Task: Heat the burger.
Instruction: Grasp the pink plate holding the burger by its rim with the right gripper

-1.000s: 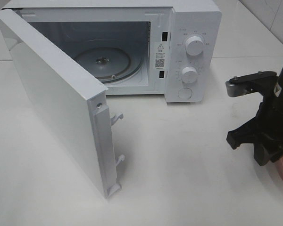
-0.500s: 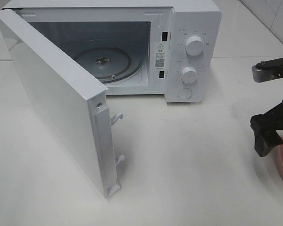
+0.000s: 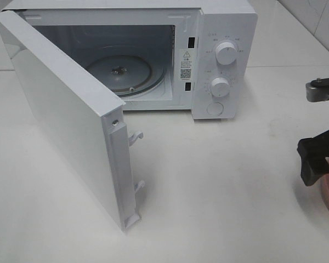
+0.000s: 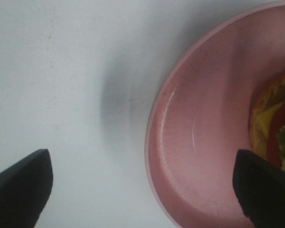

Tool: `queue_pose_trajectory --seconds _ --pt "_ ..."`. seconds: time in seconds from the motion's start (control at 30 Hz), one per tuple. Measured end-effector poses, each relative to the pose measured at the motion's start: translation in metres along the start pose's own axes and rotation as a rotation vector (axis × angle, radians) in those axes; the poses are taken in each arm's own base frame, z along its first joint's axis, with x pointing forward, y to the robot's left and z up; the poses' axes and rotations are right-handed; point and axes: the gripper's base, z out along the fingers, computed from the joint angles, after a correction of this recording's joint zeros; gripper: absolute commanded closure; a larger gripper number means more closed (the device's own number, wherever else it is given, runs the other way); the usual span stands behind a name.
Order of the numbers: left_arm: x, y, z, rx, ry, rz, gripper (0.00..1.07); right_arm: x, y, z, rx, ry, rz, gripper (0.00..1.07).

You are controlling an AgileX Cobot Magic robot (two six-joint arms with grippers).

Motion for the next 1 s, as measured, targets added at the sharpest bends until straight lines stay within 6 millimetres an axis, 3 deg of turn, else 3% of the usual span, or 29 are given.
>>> queue_pose_trajectory --seconds 0.3,1.0 --pt "0.0 0.0 0.0 0.0 0.0 0.0 0.06 -0.001 -0.006 0.029 -0.012 0.043 0.048 0.13" --pt "0.0 0.0 0.0 0.0 0.0 0.0 0.06 -0.011 0.0 0.072 -0.019 0.1 0.041 0.19"
